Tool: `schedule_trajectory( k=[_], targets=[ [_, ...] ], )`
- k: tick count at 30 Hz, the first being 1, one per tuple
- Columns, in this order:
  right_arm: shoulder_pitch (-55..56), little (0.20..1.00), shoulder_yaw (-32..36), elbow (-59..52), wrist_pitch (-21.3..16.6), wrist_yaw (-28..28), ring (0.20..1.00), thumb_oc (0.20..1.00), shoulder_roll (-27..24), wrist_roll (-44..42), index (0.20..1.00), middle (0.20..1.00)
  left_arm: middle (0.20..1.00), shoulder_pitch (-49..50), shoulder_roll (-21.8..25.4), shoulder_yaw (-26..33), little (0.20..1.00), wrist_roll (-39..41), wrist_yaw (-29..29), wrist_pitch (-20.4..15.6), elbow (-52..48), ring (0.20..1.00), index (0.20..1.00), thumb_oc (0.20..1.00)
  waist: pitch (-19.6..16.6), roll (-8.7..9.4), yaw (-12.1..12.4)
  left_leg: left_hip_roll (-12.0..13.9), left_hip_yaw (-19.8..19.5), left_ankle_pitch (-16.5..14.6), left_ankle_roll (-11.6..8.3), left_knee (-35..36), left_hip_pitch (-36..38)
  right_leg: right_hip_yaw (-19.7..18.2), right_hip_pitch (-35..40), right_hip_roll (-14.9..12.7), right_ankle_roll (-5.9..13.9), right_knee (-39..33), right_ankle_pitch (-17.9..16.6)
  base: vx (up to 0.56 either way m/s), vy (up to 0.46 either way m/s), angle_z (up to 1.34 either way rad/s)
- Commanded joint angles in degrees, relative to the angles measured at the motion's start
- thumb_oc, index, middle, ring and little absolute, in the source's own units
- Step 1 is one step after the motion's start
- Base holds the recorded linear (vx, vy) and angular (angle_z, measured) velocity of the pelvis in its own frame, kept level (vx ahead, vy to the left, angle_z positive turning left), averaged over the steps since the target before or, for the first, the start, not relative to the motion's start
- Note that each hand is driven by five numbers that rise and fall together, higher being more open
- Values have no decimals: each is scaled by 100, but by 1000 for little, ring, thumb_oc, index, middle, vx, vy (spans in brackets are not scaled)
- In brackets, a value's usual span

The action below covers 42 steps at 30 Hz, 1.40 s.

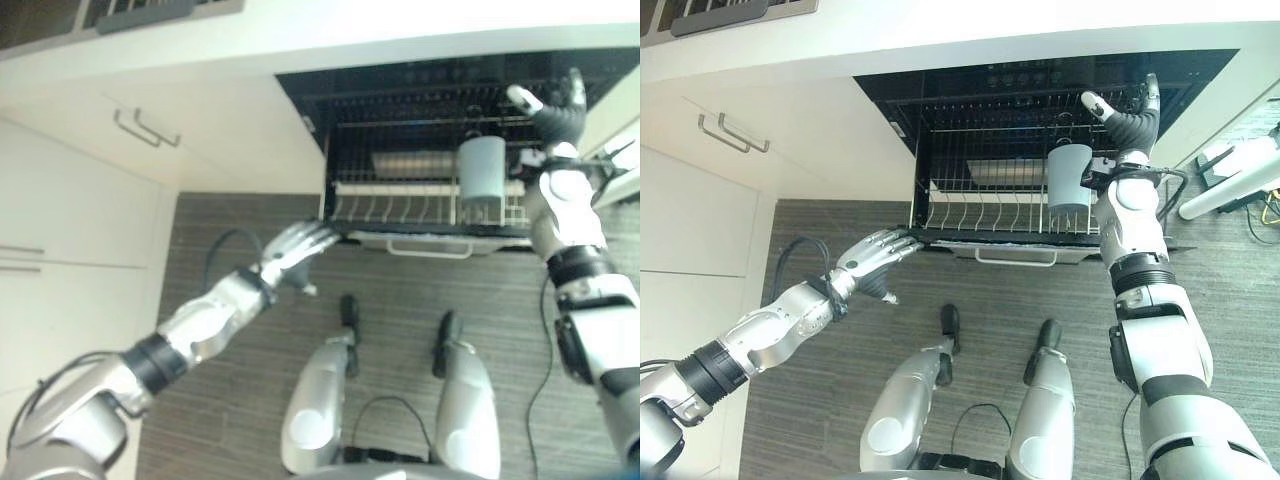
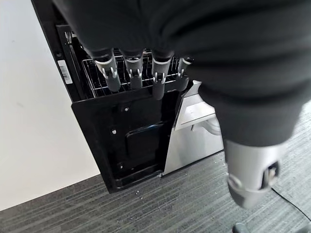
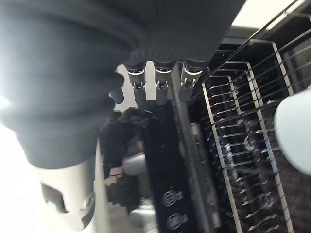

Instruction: Place the dishes in the dishwasher.

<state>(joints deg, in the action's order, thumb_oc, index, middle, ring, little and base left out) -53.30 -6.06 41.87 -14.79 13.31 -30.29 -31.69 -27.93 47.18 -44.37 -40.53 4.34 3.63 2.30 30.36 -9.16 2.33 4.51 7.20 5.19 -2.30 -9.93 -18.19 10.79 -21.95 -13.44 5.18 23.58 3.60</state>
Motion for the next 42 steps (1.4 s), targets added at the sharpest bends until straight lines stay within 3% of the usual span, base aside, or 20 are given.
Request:
schedule_trajectory(
  k=[1,8,11,14,15,16,17,18,22,26,27,30,34,36,37,38,40,42],
  targets=[
    [138,1000,281,-690,-499,28,1000,1000,-112,-179,1000,1000,1000,407,-234,87,1000,-339,251,61,-288,1000,1000,1000,-56,-184,-53,-46,119,-595,87,-229,324,-51,277,69,125,345,486,-11,32,-10],
    [1676,1000,169,-2567,-640,283,1000,1000,328,-260,1000,1000,1000,1087,-433,567,1000,-254,1559,181,94,1000,1000,1000,-302,120,-225,100,238,-639,74,18,885,-46,920,180,95,-60,479,45,-13,-10],
    [2876,1000,-124,-3487,-830,194,1000,1000,708,-255,1000,1000,1000,1531,-812,1194,1000,404,2882,-321,547,1000,1000,1000,-801,420,-304,223,343,-611,-13,461,1410,48,1601,282,90,-711,464,100,-41,-5],
    [3405,1000,-233,-3729,-1040,24,1000,1000,814,-207,1000,1000,1000,1671,-1136,1589,1000,1093,3448,-972,760,1000,1000,1000,-1119,522,-310,297,404,-507,-73,719,1659,147,1917,344,98,-1105,348,56,2,8],
    [3695,1000,-289,-3824,-1134,-169,1000,1000,882,-145,1000,1000,1000,1755,-1370,1815,1000,1559,3519,-1465,847,1000,1000,1000,-1297,593,-309,335,407,-490,-94,799,1796,197,2079,360,103,-1241,315,46,6,1],
    [3720,1000,-297,-3831,-1146,-189,1000,1000,888,-146,1000,1000,1000,1767,-1390,1835,1000,1613,3541,-1541,850,1000,1000,1000,-1321,593,-310,340,407,-483,-96,813,1802,201,2090,367,101,-1267,302,130,23,4],
    [4005,1000,-332,-3917,-1225,-386,1000,1000,989,-55,1000,1000,1000,1881,-1705,2105,1000,2397,3451,-2138,856,1000,1000,1000,-1536,673,-303,361,415,-513,-110,889,1986,242,2297,383,113,-1411,290,102,43,0],
    [4095,1000,-323,-3987,-1242,-498,1000,1000,1009,-37,1000,1000,1000,1932,-1883,2241,1000,3048,3302,-2485,841,1000,1000,1000,-1633,701,-294,366,416,-505,-105,934,2048,257,2368,403,109,-1502,241,134,64,-1],
    [4491,1000,-54,-4323,-865,-907,1000,1000,1171,30,1000,1000,1000,2341,-2564,2966,1000,4908,2232,-3162,323,1000,1000,1000,-1887,819,-270,289,371,-657,-48,926,2264,285,2629,396,133,-1638,202,61,114,-9],
    [4747,1000,131,-4530,-632,-1151,1000,1000,1218,-114,1000,1000,1000,2554,-2759,3235,1000,5668,1634,-3140,-2,1000,1000,1000,-1939,864,-275,146,290,-844,78,796,2309,247,2672,346,165,-1526,245,32,249,0],
    [5196,1000,479,-4908,-410,-1414,1000,1000,1330,-325,1000,1000,1000,2852,-2795,3683,1000,6010,1369,-2996,-531,1000,1000,1000,-1955,887,-245,-318,3,-1126,448,684,2387,92,2536,57,442,-1246,-86,49,500,-5],
    [5344,1000,528,-5035,-331,-1651,1000,1000,1409,-282,1000,1000,1000,2986,-2681,3893,1000,5881,1263,-2872,-757,1000,1000,1000,-1959,811,-147,-449,5,-1128,561,833,2453,228,2332,101,515,-879,-127,-11,335,-33],
    [5329,1000,363,-4917,-481,-1892,1000,1000,1277,-386,1000,1000,1000,2988,-2642,4042,1000,6012,1149,-2937,-801,1000,1000,1000,-2003,788,-117,-626,4,-1029,552,970,2380,293,2226,986,196,-593,250,-31,64,-19],
    [5326,1000,326,-4897,-525,-1966,1000,1000,1249,-390,1000,1000,1000,2994,-2628,4074,1000,6030,1175,-2970,-804,1000,1000,1000,-1980,808,-124,-659,33,-1061,541,898,2347,328,2229,1011,172,-683,240,-11,-32,2],
    [5307,1000,322,-4811,-631,-2100,1000,1000,1155,-392,1000,1000,1000,2946,-2643,4147,1000,6042,1147,-3031,-727,1000,1000,1000,-1959,844,-147,-634,129,-1102,453,581,2208,365,2449,1112,-53,-1168,499,-14,-76,-12],
    [5299,1000,330,-4818,-636,-2103,1000,1000,1125,-399,1000,1000,1000,2939,-2651,4149,1000,6027,1129,-3068,-701,1000,1000,1000,-1946,864,-175,-656,138,-1155,458,448,2196,318,2438,1114,-58,-1213,471,-25,-84,10],
    [5294,1000,376,-4806,-748,-2103,1000,1000,1006,-346,1000,1000,1000,2985,-2678,4115,1000,6087,999,-3222,-716,1000,1000,1000,-1829,1028,-224,-634,374,-1462,383,-558,1884,288,2547,1028,-213,-1317,447,-33,-43,23],
    [5296,1000,431,-4763,-882,-2062,1000,1000,914,-307,1000,1000,1000,3039,-2711,4085,1000,5973,886,-3281,-794,1000,1000,1000,-1681,1065,-182,-498,143,-1179,194,-1426,1301,201,2608,1052,-302,-1347,382,-41,35,37]
  ],
)
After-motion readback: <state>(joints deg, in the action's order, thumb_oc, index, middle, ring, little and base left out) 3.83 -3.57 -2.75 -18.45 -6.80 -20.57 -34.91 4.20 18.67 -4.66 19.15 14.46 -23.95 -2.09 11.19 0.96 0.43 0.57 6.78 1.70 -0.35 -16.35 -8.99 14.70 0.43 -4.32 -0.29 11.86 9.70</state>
